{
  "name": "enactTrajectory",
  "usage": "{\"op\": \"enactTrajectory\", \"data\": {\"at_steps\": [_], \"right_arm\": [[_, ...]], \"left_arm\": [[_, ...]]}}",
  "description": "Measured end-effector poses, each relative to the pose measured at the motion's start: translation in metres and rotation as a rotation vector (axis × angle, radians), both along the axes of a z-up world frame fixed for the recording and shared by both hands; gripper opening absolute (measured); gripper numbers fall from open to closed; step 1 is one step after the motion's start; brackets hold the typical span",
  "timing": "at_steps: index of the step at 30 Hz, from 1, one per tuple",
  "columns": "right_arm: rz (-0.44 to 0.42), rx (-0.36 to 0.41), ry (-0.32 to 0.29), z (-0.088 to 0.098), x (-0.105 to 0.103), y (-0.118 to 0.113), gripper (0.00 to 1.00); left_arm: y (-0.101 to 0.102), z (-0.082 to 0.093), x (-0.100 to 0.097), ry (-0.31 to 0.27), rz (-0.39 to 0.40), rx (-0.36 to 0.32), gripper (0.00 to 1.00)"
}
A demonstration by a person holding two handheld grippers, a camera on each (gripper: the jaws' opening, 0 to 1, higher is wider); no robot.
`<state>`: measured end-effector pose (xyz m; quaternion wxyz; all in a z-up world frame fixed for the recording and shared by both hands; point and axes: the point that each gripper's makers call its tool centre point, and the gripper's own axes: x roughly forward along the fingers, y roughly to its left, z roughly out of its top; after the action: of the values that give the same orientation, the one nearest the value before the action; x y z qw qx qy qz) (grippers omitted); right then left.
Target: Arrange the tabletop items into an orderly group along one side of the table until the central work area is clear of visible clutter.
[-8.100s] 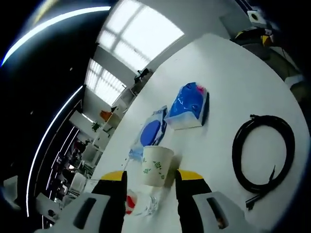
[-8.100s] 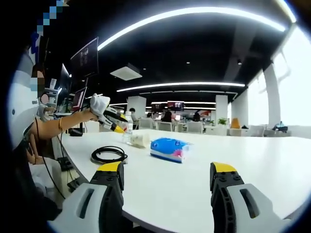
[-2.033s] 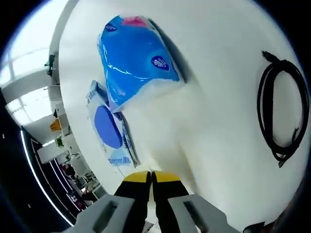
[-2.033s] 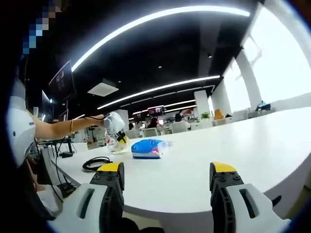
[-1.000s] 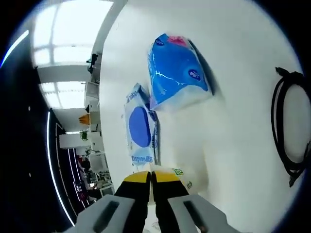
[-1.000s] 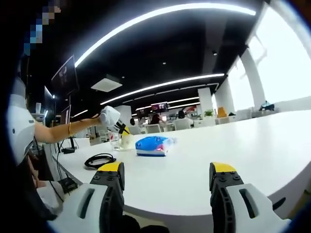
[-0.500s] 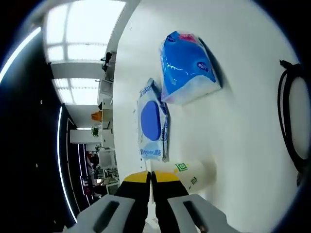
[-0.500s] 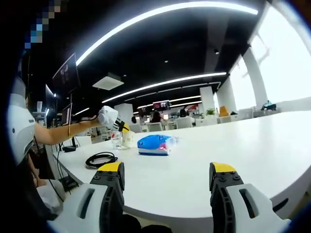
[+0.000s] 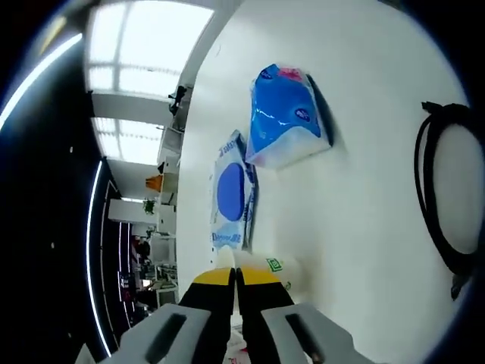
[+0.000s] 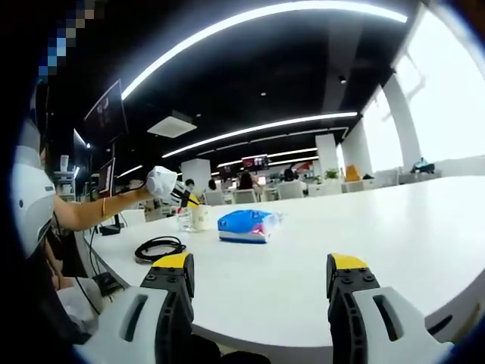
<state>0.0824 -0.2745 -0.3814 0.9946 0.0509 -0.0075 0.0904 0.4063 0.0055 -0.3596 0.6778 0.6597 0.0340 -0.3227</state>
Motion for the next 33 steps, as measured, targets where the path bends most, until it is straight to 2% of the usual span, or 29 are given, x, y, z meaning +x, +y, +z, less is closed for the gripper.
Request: {"op": "enactTrajectory", "data": {"at_steps": [5, 13, 20, 33], "right_arm": [[0.012, -0.003, -0.001, 0.001, 0.002, 0.004, 0.68], [0.015, -0.009, 0.007, -0.001, 0.004, 0.006, 0.68], [0.016, -0.011, 0.010, -0.001, 0.006, 0.006, 0.68], [0.023, -0.013, 0.014, -0.001, 0.009, 0.010, 0.68]], "left_arm": [[0.008, 0.000, 0.003, 0.017, 0.020, -0.025, 0.00], [0.015, -0.001, 0.004, 0.016, 0.032, -0.025, 0.00], [0.019, -0.005, 0.002, 0.037, 0.035, -0.030, 0.00], [0.030, -0.006, 0.004, 0.032, 0.048, 0.005, 0.00]]}}
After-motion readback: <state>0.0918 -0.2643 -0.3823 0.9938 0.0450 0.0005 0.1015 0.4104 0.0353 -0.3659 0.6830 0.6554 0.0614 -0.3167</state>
